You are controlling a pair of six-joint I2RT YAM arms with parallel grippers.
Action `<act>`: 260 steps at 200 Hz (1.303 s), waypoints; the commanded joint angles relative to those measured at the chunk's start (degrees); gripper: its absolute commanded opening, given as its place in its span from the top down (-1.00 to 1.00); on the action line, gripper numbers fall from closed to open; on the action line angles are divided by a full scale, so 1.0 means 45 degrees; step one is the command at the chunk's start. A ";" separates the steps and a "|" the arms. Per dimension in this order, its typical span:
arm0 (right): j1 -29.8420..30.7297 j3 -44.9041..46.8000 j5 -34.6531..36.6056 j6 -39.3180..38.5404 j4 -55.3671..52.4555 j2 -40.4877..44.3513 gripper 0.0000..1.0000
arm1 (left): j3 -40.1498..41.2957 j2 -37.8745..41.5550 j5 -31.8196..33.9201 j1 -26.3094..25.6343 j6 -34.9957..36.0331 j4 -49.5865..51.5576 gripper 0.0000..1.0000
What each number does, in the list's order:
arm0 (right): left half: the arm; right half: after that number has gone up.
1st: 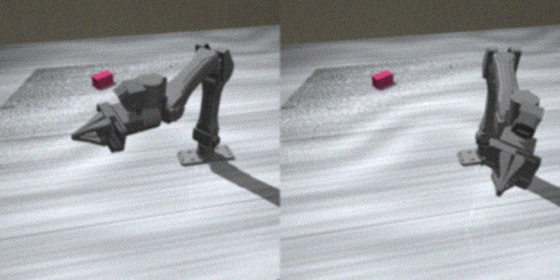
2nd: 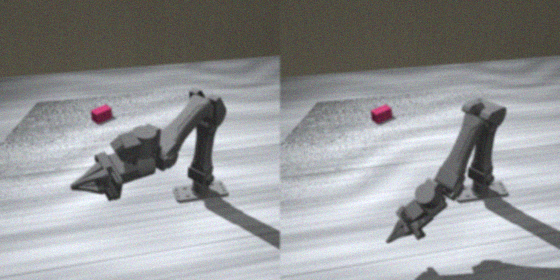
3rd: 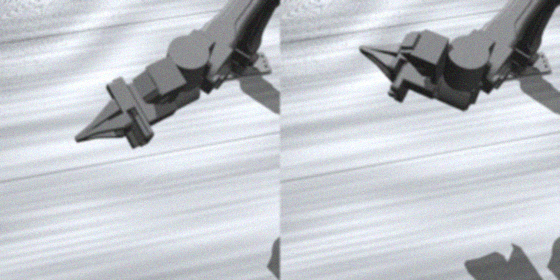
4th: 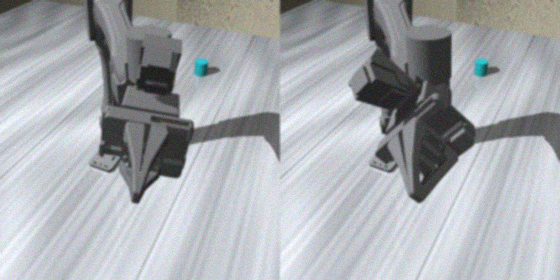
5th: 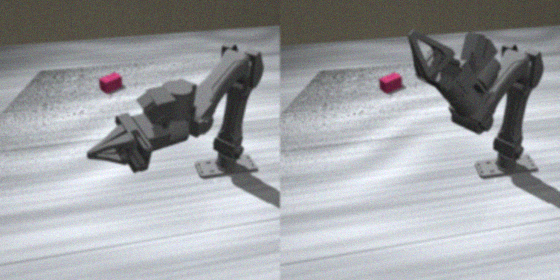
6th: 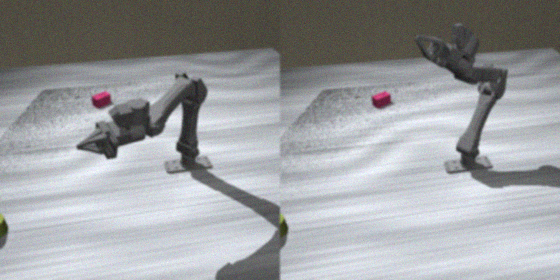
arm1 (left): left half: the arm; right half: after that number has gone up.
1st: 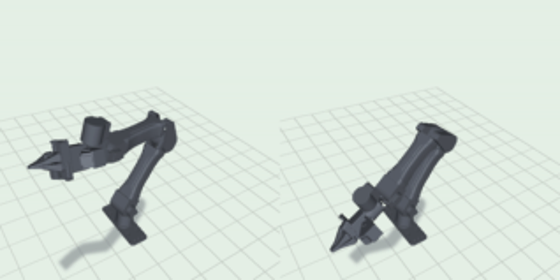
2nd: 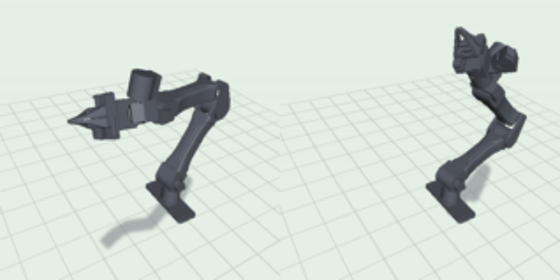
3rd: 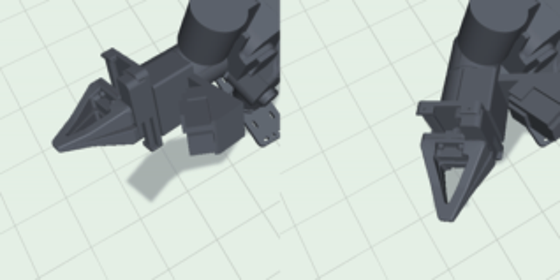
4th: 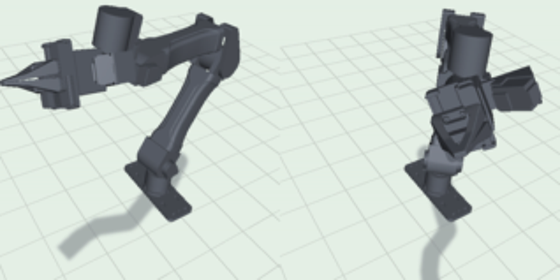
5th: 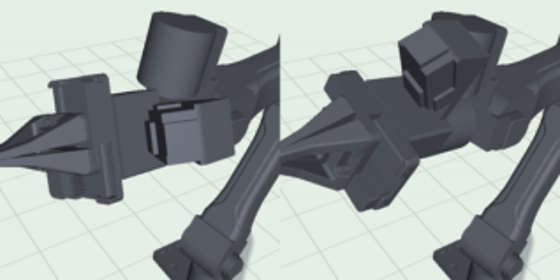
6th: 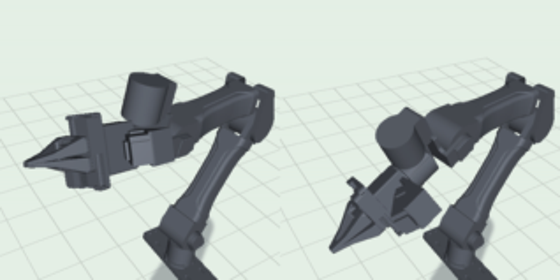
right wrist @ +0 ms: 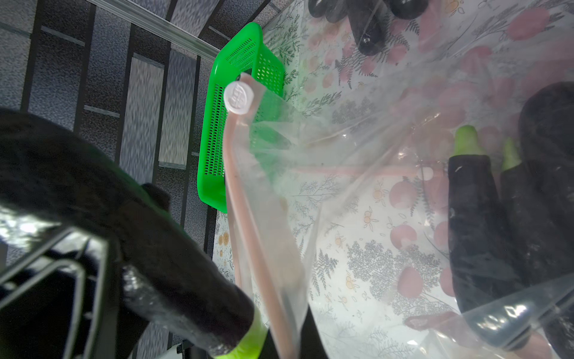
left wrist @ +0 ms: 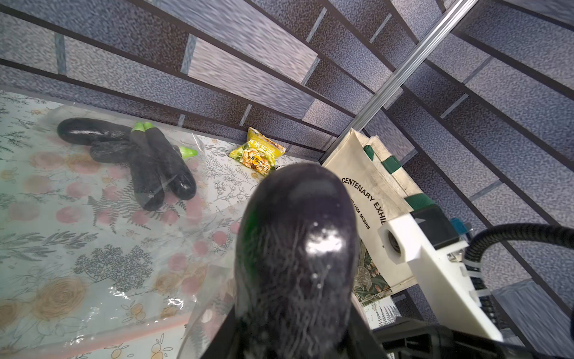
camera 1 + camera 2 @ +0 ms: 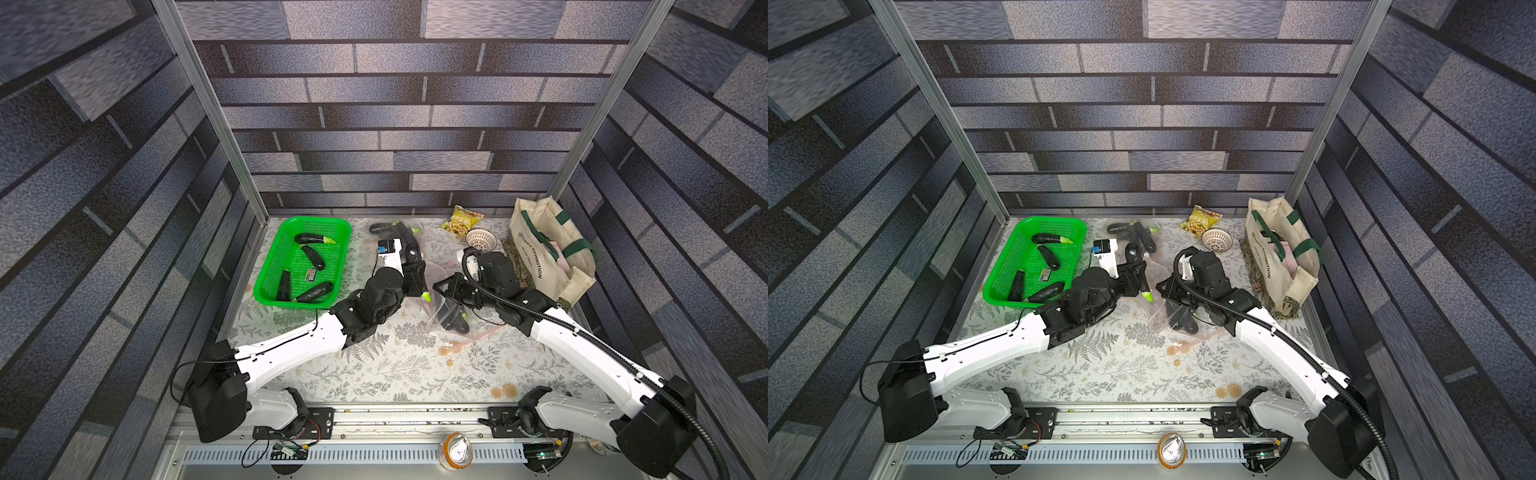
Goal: Place the eggplant in a zip-top bag and seal the zipper
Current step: Place the eggplant in the zipper food storage bag, then adjust the zipper food storage bag at the center of the board.
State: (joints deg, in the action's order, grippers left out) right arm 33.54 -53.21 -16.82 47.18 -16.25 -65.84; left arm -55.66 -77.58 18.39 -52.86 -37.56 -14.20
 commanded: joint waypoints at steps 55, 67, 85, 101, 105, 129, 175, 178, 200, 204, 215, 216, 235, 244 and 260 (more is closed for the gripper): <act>0.0125 -0.0205 0.0490 -0.0168 -0.0262 0.0252 1.00 | -0.0999 -0.0382 0.0130 -0.0288 0.0068 0.1231 -0.25; 0.0127 -0.0235 0.0530 -0.0241 -0.0328 0.0247 1.00 | -0.1105 -0.0256 0.0186 -0.0303 0.0058 0.1465 -0.29; 0.0129 -0.0351 0.0623 -0.0436 -0.0523 0.0257 1.00 | -0.1337 0.0128 0.0380 -0.0229 0.0049 0.2167 -0.34; 0.0125 -0.0515 0.0671 -0.0806 -0.0891 0.0281 1.00 | -0.1565 0.0586 0.0177 0.0103 0.0057 0.3113 -0.36; 0.0141 -0.0574 0.0671 -0.0917 -0.0970 0.0301 1.00 | -0.1603 0.0722 0.0042 0.0217 0.0060 0.3364 -0.36; 0.0115 -0.1158 0.0591 -0.2334 -0.1834 0.0493 1.00 | -0.1791 0.1650 -0.1070 0.1208 0.0094 0.4904 -0.38; -0.0333 -0.4676 -0.2564 -0.7904 -0.5800 0.0000 1.00 | -0.2046 0.3527 -0.3426 0.3385 0.2911 0.7259 -0.42; -0.0401 -0.5004 -0.2751 -0.8262 -0.6213 -0.0088 1.00 | -0.2036 0.3641 -0.3716 0.3521 0.3112 0.7332 -0.42; -0.1004 -0.7523 -0.4261 -1.0613 -0.8661 -0.0753 1.00 | -0.2143 0.4252 -0.5639 0.4463 0.4698 0.7980 -0.46; -0.1132 -0.8017 -0.4615 -1.1019 -0.9110 -0.0891 1.00 | -0.2221 0.4320 -0.5919 0.4586 0.4886 0.8166 -0.47; -0.1281 -0.9216 -0.5107 -1.2222 -1.0296 -0.1216 1.00 | -0.2351 0.4451 -0.6574 0.4868 0.5374 0.8612 -0.49; -0.1291 -0.9330 -0.5079 -1.2339 -1.0413 -0.1241 1.00 | -0.2355 0.4459 -0.6649 0.4899 0.5396 0.8627 -0.49; -0.1285 -1.0049 -0.3412 -1.4070 -1.1600 -0.1696 1.00 | -0.2221 0.4545 -0.7212 0.5258 0.5981 0.9072 -0.51; -0.1308 -1.0002 -0.2582 -1.4503 -1.1876 -0.1975 1.00 | -0.2031 0.4527 -0.7374 0.5360 0.6200 0.9083 -0.50; -0.1280 -1.0241 -0.3938 -1.5136 -1.2490 -0.2581 1.00 | -0.1687 0.4392 -0.8231 0.5399 0.6802 0.9010 -0.51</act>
State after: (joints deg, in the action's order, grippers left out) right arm 27.92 -98.39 -31.62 -9.85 -61.17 -72.88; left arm -64.66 -57.58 -10.74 -29.10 -14.17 23.44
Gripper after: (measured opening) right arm 0.046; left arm 0.751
